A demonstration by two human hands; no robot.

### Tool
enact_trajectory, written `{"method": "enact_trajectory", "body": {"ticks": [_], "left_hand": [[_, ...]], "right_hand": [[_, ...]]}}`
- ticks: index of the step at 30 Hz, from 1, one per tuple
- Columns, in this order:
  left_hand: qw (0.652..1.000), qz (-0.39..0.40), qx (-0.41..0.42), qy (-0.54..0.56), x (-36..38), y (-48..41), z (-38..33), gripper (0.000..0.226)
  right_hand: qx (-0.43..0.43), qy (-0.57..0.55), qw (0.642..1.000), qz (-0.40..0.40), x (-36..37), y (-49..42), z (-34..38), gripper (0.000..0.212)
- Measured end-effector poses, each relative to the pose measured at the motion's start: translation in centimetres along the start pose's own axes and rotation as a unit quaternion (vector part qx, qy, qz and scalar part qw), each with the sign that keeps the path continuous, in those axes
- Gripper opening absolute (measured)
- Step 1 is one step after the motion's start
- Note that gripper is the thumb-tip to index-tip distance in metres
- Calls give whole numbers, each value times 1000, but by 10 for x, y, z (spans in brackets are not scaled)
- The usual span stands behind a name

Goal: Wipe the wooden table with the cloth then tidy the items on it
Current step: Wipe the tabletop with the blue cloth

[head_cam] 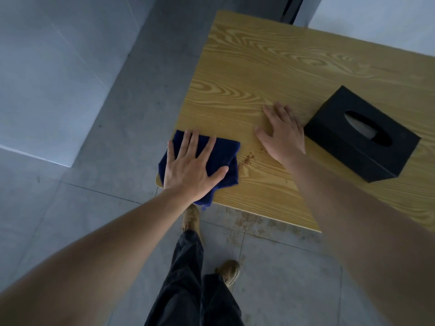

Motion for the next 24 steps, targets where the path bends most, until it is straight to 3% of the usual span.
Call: {"method": "enact_trajectory", "body": {"ticks": [11, 18, 24], "left_hand": [[979, -150, 78, 109, 21, 63, 11, 51], [934, -118, 4, 338, -19, 66, -10, 47], [922, -100, 63, 368, -85, -28, -65, 24]], "right_hand": [[0, -9, 1000, -5, -1, 3, 2, 70], [-1, -36, 999, -5, -4, 5, 2, 69], [11, -74, 997, -20, -5, 7, 2, 75]]}}
Point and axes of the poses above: each hand's wrist, its own y-axis away from the middle knuckle, its own x-axis out of the palm, z = x × y, the point moved 2 cm from there along -y, towards the middle knuckle, and after that the axes turned 4 degrees about -x, right-handed, at the moved point
